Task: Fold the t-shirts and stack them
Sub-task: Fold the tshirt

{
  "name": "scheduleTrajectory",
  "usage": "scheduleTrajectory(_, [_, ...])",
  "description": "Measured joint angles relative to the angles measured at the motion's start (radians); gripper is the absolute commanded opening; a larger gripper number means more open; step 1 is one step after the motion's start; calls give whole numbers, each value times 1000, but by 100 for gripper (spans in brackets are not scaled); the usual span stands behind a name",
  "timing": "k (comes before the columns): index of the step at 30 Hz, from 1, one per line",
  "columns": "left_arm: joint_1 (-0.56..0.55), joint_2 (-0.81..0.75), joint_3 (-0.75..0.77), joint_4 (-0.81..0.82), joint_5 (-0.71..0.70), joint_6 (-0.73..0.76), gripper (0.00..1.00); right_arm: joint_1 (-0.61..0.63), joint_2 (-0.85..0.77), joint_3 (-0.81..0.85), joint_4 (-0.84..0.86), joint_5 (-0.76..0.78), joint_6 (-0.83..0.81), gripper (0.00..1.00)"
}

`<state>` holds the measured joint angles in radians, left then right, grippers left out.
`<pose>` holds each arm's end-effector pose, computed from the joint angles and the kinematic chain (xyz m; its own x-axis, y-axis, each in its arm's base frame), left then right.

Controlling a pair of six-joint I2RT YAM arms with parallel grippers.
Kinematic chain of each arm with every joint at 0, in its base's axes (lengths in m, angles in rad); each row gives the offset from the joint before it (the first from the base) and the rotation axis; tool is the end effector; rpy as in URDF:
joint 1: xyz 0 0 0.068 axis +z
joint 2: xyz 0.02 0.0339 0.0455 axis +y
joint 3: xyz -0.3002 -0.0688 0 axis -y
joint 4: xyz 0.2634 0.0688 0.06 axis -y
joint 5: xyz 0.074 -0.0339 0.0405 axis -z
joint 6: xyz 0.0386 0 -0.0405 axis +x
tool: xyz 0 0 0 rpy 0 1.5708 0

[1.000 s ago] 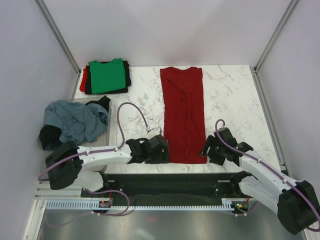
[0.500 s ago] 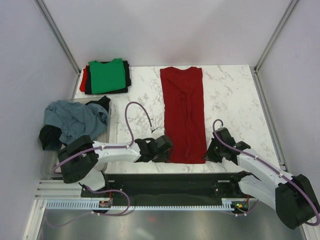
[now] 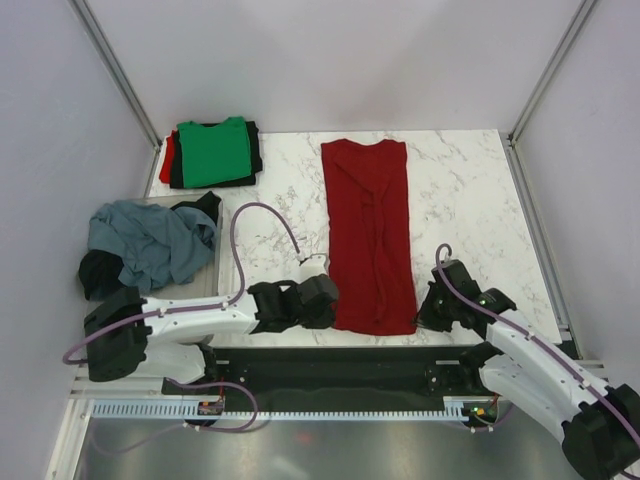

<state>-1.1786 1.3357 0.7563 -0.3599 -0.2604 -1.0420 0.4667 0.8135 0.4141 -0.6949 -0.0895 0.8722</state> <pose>0.1120 -0.2448 0.2216 -0.8764 -0.0639 -0.4773 0.1548 0.9012 -0.4049 0.1158 0.0622 0.1846 -0.8816 0.4098 -0.2342 0.2959 0.8664 0.4023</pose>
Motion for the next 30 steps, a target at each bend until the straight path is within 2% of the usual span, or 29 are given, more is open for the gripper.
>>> scheduleTrajectory(6, [-36,-59,84,-144,-3,-7,2,11,-27,113,-126,1,7,0])
scheduleTrajectory(11, [-16,-55,261,-260,-55,28,2,13,91,301,-166,59,-7,0])
scheduleTrajectory(19, [218,53,431,-285,-19,157,2,10,389,644,-154,209,-87,0])
scheduleTrajectory(30, [426,343,663,-297,105,328,2,-106,697,864,-88,255,-195,0])
